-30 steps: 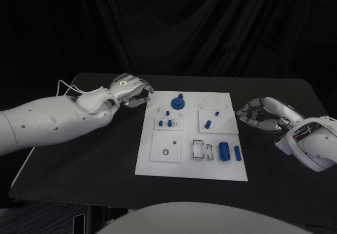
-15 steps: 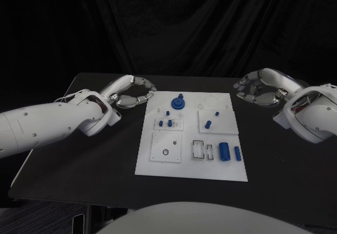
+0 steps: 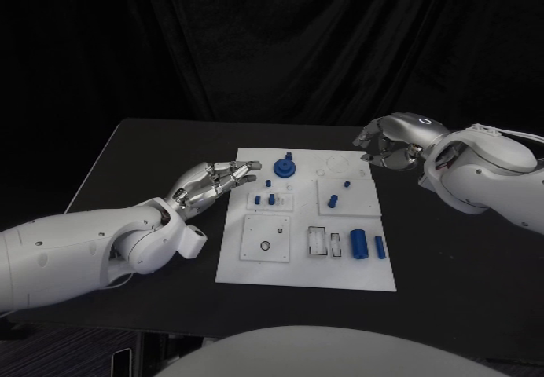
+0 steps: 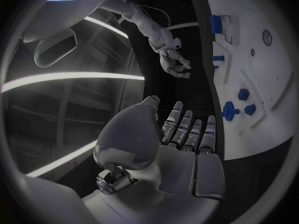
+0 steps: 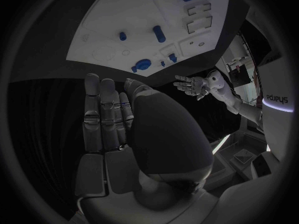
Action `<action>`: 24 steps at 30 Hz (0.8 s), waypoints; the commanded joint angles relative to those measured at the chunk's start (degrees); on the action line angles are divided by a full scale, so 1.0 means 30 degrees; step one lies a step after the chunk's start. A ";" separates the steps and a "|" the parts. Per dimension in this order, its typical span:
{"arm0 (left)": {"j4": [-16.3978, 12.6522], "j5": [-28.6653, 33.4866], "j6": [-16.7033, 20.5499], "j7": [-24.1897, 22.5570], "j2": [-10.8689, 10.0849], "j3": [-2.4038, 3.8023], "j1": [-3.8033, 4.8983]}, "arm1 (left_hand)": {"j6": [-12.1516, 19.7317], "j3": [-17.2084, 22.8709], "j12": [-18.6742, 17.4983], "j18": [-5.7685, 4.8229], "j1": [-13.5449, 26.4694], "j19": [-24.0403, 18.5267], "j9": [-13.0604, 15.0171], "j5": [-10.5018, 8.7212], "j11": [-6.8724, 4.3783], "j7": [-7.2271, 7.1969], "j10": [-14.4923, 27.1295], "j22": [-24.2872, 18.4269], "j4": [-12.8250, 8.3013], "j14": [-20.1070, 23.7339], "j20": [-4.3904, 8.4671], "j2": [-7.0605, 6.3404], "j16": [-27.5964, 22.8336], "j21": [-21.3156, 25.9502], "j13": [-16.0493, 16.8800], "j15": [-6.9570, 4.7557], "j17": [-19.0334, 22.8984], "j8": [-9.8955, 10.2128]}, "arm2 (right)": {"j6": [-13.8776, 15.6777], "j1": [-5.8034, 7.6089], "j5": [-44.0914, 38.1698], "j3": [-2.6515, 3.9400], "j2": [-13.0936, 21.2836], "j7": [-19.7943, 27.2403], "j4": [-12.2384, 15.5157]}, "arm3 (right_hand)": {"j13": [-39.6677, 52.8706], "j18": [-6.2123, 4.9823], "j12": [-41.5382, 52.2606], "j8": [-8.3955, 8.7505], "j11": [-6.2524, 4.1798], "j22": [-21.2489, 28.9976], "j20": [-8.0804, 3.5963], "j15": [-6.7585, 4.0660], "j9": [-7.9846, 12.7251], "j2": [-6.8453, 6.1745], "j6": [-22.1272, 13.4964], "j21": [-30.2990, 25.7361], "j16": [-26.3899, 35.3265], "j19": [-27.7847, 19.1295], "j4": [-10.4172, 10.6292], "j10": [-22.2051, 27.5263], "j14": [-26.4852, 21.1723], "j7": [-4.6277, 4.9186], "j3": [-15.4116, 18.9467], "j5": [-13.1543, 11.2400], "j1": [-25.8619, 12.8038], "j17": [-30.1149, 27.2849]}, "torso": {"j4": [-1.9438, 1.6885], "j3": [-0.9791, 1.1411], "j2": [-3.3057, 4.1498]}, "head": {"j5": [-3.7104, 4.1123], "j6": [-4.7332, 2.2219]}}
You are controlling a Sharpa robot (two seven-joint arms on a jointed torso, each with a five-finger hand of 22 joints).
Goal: Assemble the parts on the task board
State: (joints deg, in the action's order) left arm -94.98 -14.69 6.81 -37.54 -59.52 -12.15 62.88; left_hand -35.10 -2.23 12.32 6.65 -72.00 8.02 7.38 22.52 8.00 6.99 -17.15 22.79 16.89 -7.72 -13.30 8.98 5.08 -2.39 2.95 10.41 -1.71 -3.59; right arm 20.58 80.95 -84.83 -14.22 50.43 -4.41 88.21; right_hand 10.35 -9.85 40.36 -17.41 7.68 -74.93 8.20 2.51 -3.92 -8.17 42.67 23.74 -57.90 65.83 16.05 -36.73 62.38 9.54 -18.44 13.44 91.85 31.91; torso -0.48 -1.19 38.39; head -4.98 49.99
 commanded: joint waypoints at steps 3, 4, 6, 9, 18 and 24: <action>-0.0370 0.2607 -0.2083 -0.3364 -0.0133 0.0022 -0.0624 | 0.0887 -0.1168 0.0215 0.0097 0.0709 -0.0551 -0.0335 -0.0608 0.0117 -0.0342 0.0768 -0.1240 -0.0022 0.0590 0.0018 0.0702 -0.0282 0.0138 -0.0052 -0.0022 0.0084 0.0092 | -0.0982 -0.0468 -0.2406 0.0012 -0.0212 -0.0538 -0.0425 | -0.0041 -0.0154 -0.0142 0.0098 0.0030 -0.0373 0.0107 0.0148 0.0004 -0.0102 -0.0051 -0.0046 0.0003 0.0018 0.0072 -0.0070 0.0064 0.0007 0.0132 -0.0158 -0.0243 -0.0034 | -0.0225 -0.0066 0.0042 | 0.0318 0.0004; -0.0411 0.2635 -0.2143 -0.3424 -0.0148 0.0022 -0.0694 | 0.0948 -0.1256 0.0259 0.0099 0.0703 -0.0581 -0.0360 -0.0621 0.0167 -0.0404 0.0791 -0.1325 -0.0021 0.0619 0.0024 0.0749 -0.0289 0.0141 -0.0051 -0.0026 0.0087 0.0094 | -0.1026 -0.0549 -0.2453 0.0012 -0.0244 -0.0513 -0.0484 | -0.0046 -0.0153 -0.0147 0.0101 0.0032 -0.0370 0.0112 0.0153 0.0000 -0.0103 -0.0037 -0.0053 -0.0001 0.0022 0.0075 -0.0096 0.0069 0.0009 0.0146 -0.0165 -0.0269 -0.0037 | -0.0244 -0.0069 0.0037 | 0.0357 0.0004; -0.0477 0.2677 -0.2266 -0.3521 -0.0167 0.0022 -0.0806 | 0.1112 -0.1439 0.0331 0.0099 0.0702 -0.0632 -0.0419 -0.0651 0.0227 -0.0541 0.0858 -0.1482 -0.0020 0.0672 0.0029 0.0848 -0.0299 0.0145 -0.0054 -0.0030 0.0094 0.0108 | -0.1127 -0.0707 -0.2522 0.0012 -0.0317 -0.0451 -0.0605 | -0.0064 -0.0158 -0.0160 0.0102 0.0042 -0.0363 0.0125 0.0163 -0.0016 -0.0088 0.0030 -0.0069 -0.0020 0.0050 0.0057 -0.0210 0.0101 0.0016 0.0166 -0.0130 -0.0312 -0.0044 | -0.0305 -0.0077 0.0043 | 0.0446 0.0004; -0.0556 0.2717 -0.2448 -0.3633 -0.0164 0.0022 -0.0927 | 0.1674 -0.1836 0.0378 0.0100 0.0654 -0.0777 -0.0587 -0.0641 0.0221 -0.0838 0.1141 -0.1929 -0.0027 0.0852 0.0079 0.1063 -0.0373 0.0171 -0.0086 -0.0081 0.0125 0.0168 | -0.1366 -0.0983 -0.2589 0.0013 -0.0460 -0.0332 -0.0820 | -0.0196 -0.0182 -0.0370 0.0069 0.0036 -0.0370 0.0115 0.0145 -0.0083 -0.0107 0.0353 -0.0110 -0.0021 0.0125 -0.0112 -0.0428 0.0117 0.0074 0.0092 0.0613 -0.0205 -0.0094 | -0.0377 -0.0094 0.0041 | 0.0597 0.0004; -0.0839 0.2754 -0.2858 -0.3778 -0.0273 0.0021 -0.1119 | 0.4596 -0.3088 -0.0200 0.0025 0.0400 -0.1122 -0.1452 -0.0640 -0.0310 -0.1971 0.2559 -0.3087 -0.0033 0.1459 -0.0003 0.1735 -0.0712 0.0235 -0.0253 0.0072 0.0238 0.0409 | -0.1328 -0.2001 -0.2651 0.0014 -0.0965 0.0100 -0.1514 | -0.0365 -0.0183 -0.0669 0.0101 0.0030 -0.0422 0.0079 0.0109 -0.0132 -0.0244 0.0622 -0.0117 0.0009 0.0151 -0.0340 -0.0633 0.0093 0.0079 -0.0030 0.1408 -0.0075 -0.0165 | -0.0436 -0.0115 0.0045 | 0.0780 0.0004; -0.1005 0.2758 -0.3029 -0.3903 -0.0390 0.0020 -0.1197 | 0.5137 -0.3568 -0.0515 0.0192 0.0349 -0.1577 -0.1671 -0.0745 -0.0644 -0.2275 0.3034 -0.4113 -0.0033 0.1842 0.0030 0.1893 -0.1026 0.0360 -0.0309 -0.0173 0.0328 0.0430 | -0.1129 -0.2449 -0.2657 0.0014 -0.1119 0.0260 -0.1845 | -0.0390 -0.0181 -0.0713 0.0117 0.0029 -0.0429 0.0073 0.0106 -0.0138 -0.0339 0.0652 -0.0108 0.0004 0.0168 -0.0375 -0.0702 0.0118 0.0081 -0.0001 0.1475 -0.0108 -0.0177 | -0.0414 -0.0096 -0.0014 | 0.0822 0.0004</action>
State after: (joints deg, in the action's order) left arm -97.73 -7.15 -0.64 -38.66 -60.69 -12.13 59.36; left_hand -19.95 -12.51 11.01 6.65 -71.10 3.62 2.42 20.63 6.17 0.10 -8.40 10.68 16.80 -2.37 -13.20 14.02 2.32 -1.66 2.11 9.93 -0.80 -2.49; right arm 17.11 73.80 -91.86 -14.23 47.11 -4.13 82.86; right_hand 9.23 -9.86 38.56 -17.41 7.67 -74.91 8.40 2.82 -4.27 -8.63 44.13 23.74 -57.90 66.04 15.32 -38.40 62.70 9.75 -18.50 17.54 91.37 31.46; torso -1.76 -1.54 38.45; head -2.50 49.99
